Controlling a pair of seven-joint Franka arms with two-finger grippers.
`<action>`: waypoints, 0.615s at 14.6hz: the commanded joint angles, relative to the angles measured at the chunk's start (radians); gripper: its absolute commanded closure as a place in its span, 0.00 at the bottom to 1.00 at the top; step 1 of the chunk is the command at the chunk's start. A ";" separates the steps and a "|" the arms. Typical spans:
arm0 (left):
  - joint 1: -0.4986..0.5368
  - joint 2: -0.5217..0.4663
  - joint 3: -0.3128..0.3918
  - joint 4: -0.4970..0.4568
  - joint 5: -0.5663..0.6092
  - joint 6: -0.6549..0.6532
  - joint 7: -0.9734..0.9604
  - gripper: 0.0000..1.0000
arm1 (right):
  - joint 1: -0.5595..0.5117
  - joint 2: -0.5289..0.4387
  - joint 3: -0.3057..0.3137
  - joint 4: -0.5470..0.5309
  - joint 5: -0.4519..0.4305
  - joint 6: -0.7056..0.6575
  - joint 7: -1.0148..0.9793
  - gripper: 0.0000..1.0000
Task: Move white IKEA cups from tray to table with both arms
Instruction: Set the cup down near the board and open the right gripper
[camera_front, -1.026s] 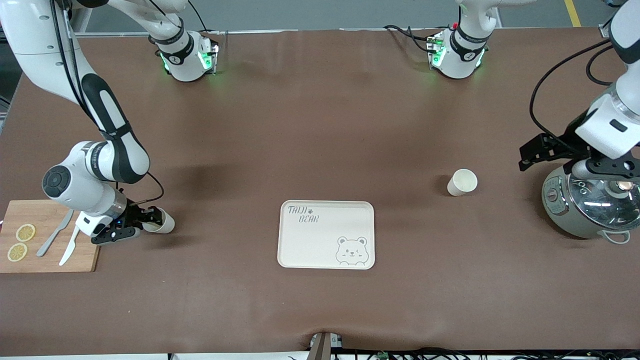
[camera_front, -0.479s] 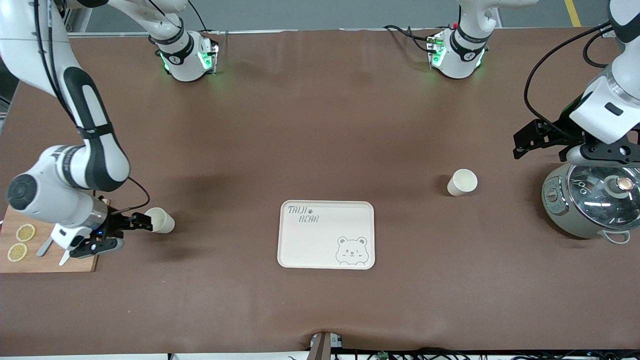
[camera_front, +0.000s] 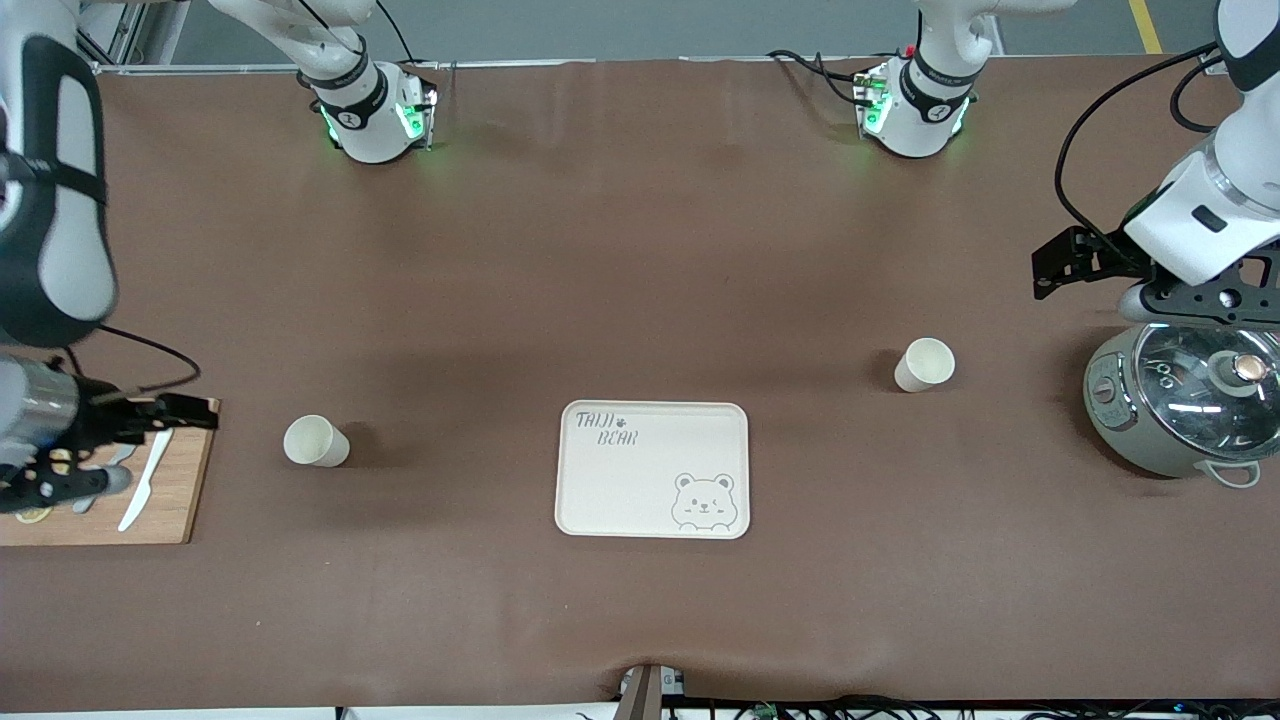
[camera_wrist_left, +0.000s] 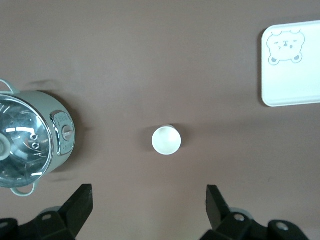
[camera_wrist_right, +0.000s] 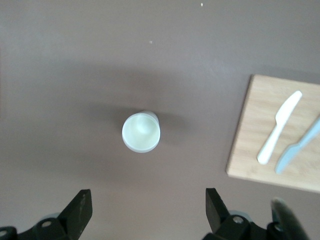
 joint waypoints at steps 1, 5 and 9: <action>-0.002 0.000 0.005 0.013 0.023 -0.025 0.018 0.00 | -0.011 -0.135 0.007 -0.002 -0.019 -0.116 0.025 0.00; -0.002 0.012 0.008 0.009 0.008 -0.025 0.043 0.00 | -0.049 -0.272 0.009 -0.023 -0.016 -0.255 0.091 0.00; -0.001 0.017 0.006 0.013 0.003 -0.025 0.040 0.00 | -0.059 -0.444 0.013 -0.187 0.002 -0.204 0.129 0.00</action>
